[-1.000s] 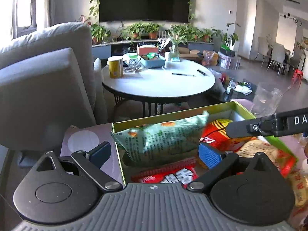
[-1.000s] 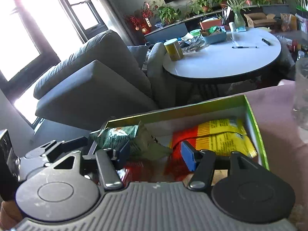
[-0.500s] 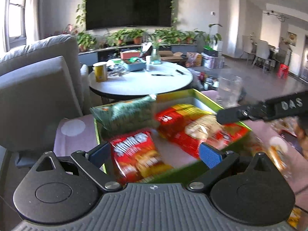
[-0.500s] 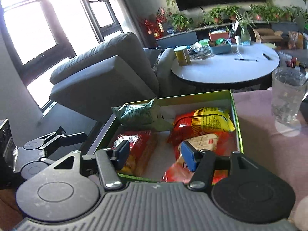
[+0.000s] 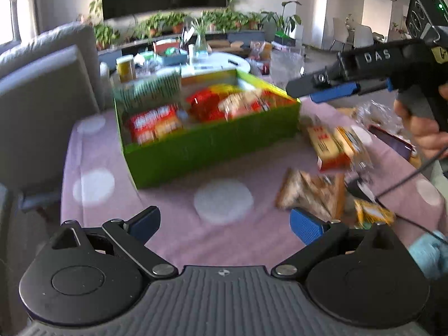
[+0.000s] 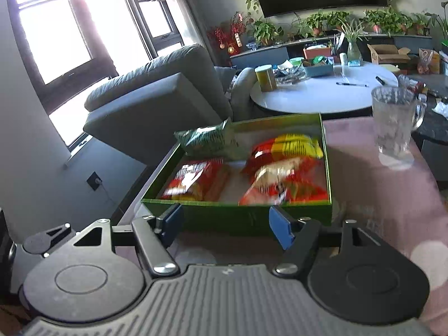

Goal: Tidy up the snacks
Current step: 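Grasp the blue-and-white wrapper on the table with the left gripper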

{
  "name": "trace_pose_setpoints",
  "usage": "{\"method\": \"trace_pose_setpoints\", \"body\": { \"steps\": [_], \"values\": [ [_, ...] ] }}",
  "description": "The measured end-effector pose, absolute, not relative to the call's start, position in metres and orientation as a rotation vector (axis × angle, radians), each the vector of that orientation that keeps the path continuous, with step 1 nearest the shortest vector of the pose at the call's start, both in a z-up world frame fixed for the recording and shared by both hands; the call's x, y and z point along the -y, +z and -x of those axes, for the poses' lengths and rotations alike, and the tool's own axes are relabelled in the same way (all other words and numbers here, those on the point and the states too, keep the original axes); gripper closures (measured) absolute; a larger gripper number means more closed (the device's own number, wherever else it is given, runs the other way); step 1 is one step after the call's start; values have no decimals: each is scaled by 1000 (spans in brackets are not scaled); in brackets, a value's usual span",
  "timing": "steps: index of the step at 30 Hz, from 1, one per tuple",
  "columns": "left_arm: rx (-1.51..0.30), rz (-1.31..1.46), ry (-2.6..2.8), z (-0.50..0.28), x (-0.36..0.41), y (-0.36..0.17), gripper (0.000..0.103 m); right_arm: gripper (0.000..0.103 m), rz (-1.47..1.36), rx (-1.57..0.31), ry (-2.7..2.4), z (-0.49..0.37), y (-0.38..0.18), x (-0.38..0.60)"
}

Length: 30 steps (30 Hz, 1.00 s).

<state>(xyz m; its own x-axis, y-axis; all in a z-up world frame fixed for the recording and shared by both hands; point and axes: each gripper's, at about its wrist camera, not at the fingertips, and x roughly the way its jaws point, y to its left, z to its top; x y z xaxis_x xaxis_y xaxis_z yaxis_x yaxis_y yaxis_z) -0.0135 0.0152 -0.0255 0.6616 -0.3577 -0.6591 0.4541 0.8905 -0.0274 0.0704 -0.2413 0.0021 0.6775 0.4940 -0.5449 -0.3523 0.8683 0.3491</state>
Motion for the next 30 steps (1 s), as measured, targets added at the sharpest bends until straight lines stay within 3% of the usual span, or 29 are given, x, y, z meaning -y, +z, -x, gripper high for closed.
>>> {"method": "trace_pose_setpoints", "body": {
  "steps": [10, 19, 22, 25, 30],
  "values": [
    [-780, -147, -601, 73, -12, -37, 4, 25, -188, -699, 498, -41, -9, 239],
    [-869, -260, -612, 77, 12, -69, 5, 24, -207, -736, 495, -37, -22, 240],
    [-876, -237, -577, 69, 9, -73, 16, 23, -207, -737, 491, -35, -24, 241],
    [-861, -242, -529, 62, 4, -75, 21, 23, -217, -738, 485, -34, -25, 244],
    [-834, -189, -472, 42, -3, -72, 46, 23, -232, -745, 481, -34, -28, 244]
  ]
}}
